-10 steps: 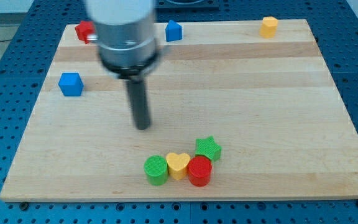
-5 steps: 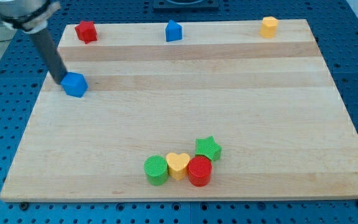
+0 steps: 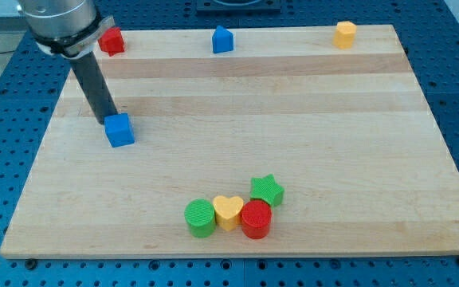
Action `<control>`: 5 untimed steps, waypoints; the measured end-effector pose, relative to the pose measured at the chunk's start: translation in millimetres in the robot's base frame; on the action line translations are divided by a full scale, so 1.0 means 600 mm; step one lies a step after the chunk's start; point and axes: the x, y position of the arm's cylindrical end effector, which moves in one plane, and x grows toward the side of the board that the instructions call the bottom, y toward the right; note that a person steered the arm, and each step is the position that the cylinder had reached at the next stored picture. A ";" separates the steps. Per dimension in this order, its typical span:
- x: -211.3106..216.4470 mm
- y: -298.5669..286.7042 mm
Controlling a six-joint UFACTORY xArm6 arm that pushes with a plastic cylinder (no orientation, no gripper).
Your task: Move the blue cube into the green circle
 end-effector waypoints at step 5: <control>0.164 0.119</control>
